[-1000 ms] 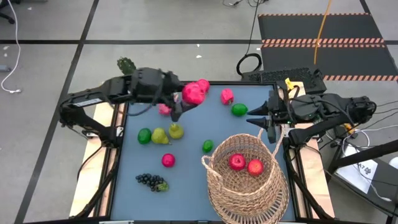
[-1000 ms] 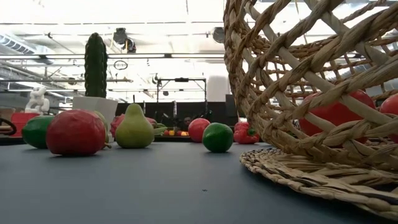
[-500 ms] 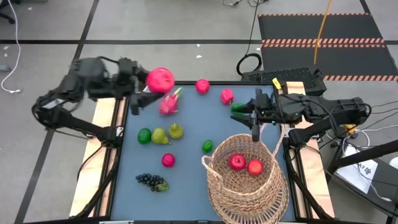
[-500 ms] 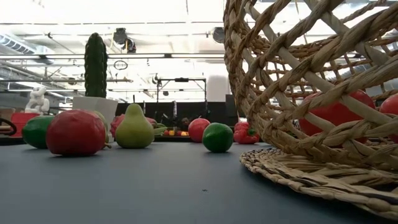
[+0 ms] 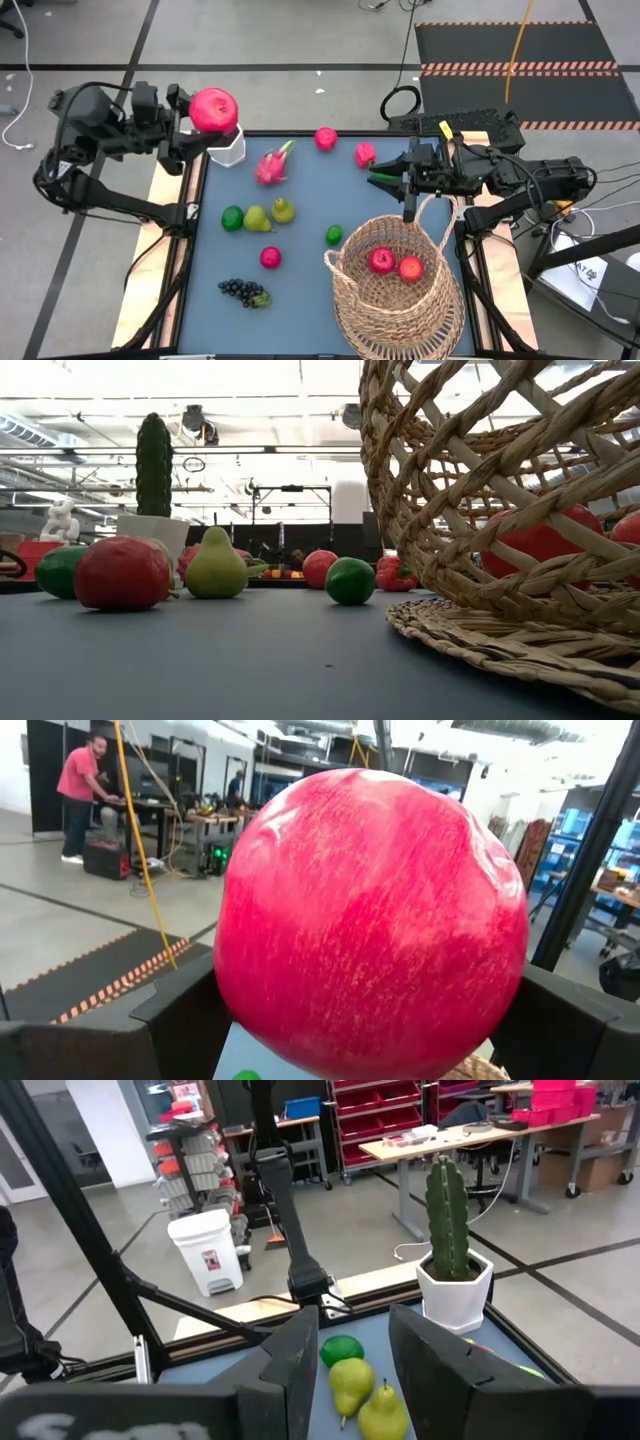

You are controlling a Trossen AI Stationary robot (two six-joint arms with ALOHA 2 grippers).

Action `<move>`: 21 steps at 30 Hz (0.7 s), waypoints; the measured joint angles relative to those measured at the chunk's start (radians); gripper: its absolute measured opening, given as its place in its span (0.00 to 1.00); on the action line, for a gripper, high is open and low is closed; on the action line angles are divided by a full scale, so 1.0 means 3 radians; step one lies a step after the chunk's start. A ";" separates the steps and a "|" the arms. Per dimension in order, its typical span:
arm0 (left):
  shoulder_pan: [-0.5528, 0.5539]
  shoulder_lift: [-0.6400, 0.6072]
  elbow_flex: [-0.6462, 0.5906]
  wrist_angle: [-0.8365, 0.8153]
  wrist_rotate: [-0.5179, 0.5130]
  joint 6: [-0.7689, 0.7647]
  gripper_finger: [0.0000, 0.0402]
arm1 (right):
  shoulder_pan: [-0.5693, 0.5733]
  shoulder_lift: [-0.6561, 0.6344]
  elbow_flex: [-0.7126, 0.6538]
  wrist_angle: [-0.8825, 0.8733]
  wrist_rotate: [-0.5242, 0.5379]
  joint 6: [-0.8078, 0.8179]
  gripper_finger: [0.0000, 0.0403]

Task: Build produce basket
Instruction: Put the red apple into the brown basket

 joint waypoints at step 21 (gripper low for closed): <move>0.0000 0.0014 0.0000 0.0000 -0.0007 0.0719 0.90 | -0.0083 -0.0001 0.0000 0.0001 -0.0014 -0.0053 0.29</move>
